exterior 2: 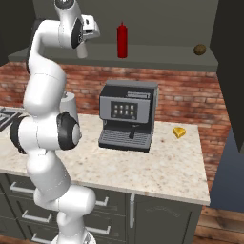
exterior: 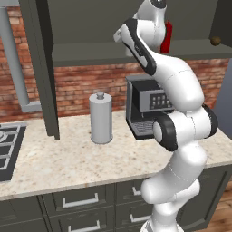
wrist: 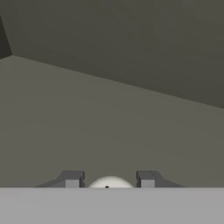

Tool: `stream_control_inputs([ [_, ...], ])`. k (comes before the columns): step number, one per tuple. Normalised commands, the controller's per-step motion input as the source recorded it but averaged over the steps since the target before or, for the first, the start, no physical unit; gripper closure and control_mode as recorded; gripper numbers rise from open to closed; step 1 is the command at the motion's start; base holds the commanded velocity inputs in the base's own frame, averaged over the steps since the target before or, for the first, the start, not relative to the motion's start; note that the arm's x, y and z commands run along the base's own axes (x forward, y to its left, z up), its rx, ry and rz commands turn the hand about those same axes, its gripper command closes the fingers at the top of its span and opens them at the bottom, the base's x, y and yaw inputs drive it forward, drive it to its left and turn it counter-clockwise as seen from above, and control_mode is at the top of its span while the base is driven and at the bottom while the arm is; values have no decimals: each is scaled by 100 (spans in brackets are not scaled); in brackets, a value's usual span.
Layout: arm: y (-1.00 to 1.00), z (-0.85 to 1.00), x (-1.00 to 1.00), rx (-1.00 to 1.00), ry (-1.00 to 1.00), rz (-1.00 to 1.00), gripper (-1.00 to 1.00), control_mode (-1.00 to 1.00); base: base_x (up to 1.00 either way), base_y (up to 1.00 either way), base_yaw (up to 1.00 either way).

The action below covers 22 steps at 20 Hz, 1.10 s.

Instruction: Pick the ketchup and shaker from the counter and place them in the cabinet.

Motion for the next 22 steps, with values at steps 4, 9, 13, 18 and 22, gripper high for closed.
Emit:
stream_control_inputs([
  [4,0,-26,40,0,0,0,100,-100,0,0,0],
  [9,0,-25,39,0,0,0,100,-100,0,0,0],
  [13,0,-31,39,0,0,1,100,-100,0,0,0],
  [18,0,-37,40,0,0,1,-100,-100,0,0,0],
  [22,0,-36,19,0,0,1,-100,-100,0,0,0],
])
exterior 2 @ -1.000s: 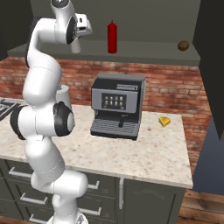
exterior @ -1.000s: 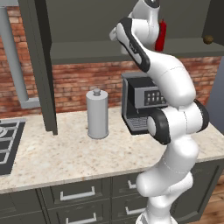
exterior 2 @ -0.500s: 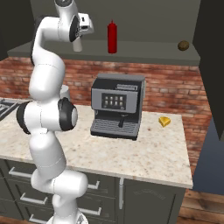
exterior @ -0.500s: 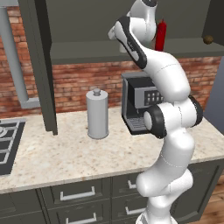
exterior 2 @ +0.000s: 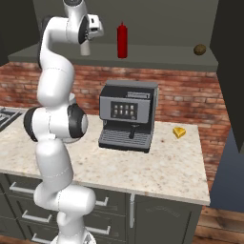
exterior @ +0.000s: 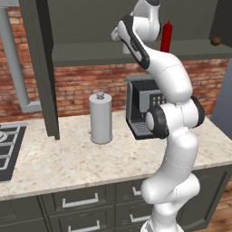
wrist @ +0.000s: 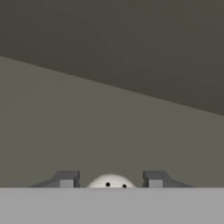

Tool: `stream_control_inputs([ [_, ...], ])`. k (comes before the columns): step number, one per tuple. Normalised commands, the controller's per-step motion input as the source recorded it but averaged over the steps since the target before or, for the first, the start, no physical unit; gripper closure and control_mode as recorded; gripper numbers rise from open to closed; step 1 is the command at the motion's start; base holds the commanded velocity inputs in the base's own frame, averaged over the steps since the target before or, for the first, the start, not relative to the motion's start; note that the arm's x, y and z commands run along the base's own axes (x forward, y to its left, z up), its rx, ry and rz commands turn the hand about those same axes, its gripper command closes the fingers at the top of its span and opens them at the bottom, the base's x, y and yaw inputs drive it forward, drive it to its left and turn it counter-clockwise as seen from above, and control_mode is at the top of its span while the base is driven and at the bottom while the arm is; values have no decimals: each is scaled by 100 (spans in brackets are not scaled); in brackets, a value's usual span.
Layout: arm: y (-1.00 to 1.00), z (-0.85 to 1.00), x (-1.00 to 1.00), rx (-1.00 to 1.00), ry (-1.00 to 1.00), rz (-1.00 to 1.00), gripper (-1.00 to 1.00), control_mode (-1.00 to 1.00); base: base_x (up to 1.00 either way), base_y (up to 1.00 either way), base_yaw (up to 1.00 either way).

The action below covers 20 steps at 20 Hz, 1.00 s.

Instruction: Pick the ketchup and shaker from the counter and place them in the cabinet.

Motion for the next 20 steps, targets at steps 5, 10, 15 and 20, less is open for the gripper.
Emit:
stream_control_inputs([
  [5,0,-30,10,0,0,2,-100,-100,0,0,0],
  [10,0,-17,-4,0,-2,2,-100,-100,0,0,0],
  [15,0,-1,-67,0,-9,0,-100,-100,0,0,0],
  [20,0,-26,-95,0,-13,1,-100,-100,0,0,0],
])
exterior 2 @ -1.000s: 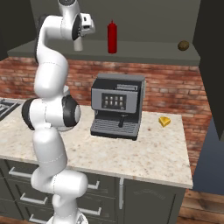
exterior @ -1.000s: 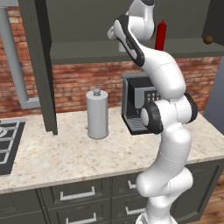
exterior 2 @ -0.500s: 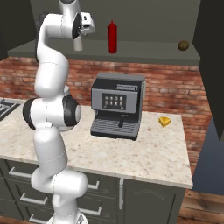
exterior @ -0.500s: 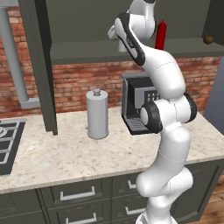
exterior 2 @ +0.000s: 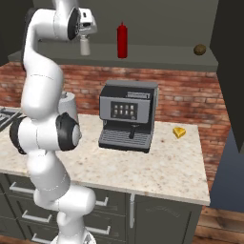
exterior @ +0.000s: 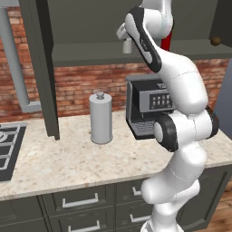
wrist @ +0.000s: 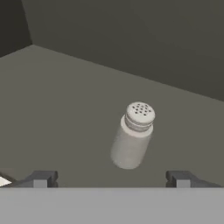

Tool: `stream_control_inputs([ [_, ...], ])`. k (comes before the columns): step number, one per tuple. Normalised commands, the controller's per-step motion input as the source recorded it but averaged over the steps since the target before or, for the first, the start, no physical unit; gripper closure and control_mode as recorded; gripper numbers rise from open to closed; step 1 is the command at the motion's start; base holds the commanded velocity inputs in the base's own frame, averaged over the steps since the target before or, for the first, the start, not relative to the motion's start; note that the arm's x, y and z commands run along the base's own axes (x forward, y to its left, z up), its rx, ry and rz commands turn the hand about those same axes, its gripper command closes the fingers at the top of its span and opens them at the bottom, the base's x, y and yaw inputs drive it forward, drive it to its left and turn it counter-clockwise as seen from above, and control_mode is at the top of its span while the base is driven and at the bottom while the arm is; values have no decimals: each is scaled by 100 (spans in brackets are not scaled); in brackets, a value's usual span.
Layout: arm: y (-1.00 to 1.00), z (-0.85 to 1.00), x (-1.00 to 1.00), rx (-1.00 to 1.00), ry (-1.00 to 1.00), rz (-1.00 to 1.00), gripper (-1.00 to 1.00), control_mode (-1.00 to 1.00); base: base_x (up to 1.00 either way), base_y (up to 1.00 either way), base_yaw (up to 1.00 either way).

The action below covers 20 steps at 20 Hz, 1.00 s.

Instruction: Pick the ketchup and shaker from the counter and place them in the cabinet.

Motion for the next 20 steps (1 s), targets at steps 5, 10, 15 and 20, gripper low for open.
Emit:
stream_control_inputs([
  [5,0,-59,-100,0,-18,6,-100,-100,0,0,0],
  [10,0,-61,-100,0,-23,8,-100,-100,0,0,0],
  [15,-1,-58,-100,0,-20,8,-100,-100,0,0,0],
  [20,0,-79,-100,0,-15,8,-100,-100,0,0,0],
])
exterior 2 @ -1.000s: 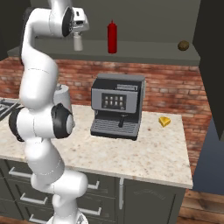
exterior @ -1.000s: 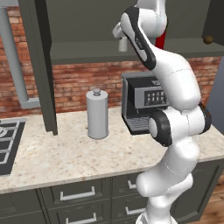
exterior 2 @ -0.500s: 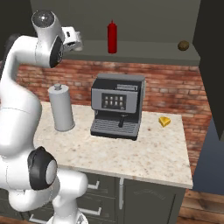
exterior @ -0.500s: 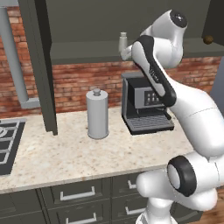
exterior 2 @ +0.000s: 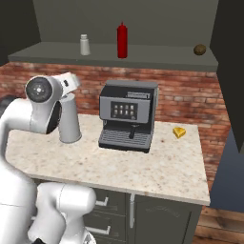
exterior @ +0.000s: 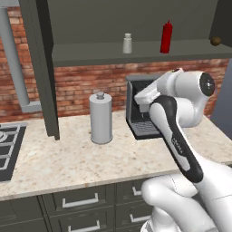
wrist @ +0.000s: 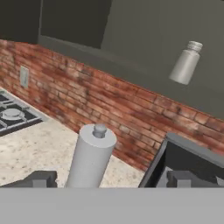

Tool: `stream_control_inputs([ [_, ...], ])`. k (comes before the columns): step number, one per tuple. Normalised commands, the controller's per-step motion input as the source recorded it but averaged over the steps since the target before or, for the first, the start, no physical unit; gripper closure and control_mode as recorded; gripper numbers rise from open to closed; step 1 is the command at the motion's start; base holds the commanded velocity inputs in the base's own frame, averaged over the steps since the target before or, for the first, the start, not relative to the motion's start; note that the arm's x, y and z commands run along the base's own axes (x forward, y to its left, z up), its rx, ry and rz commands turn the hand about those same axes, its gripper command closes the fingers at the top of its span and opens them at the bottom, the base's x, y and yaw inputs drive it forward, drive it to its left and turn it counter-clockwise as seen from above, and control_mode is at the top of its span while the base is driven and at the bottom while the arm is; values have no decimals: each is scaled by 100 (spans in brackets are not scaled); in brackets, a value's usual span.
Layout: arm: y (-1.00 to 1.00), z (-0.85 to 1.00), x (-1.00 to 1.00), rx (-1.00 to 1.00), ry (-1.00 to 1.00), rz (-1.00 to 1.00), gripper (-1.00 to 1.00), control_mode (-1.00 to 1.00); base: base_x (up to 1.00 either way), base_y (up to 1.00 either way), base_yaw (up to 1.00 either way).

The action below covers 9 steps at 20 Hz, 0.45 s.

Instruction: Pick the ketchup and shaker from the counter and place them in the cabinet.

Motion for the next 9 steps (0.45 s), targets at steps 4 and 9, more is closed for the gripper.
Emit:
stream_control_inputs([
  [4,0,-99,-100,0,-12,10,-100,-100,0,0,0],
  [9,0,-100,-100,0,-12,11,-100,-100,0,0,0],
])
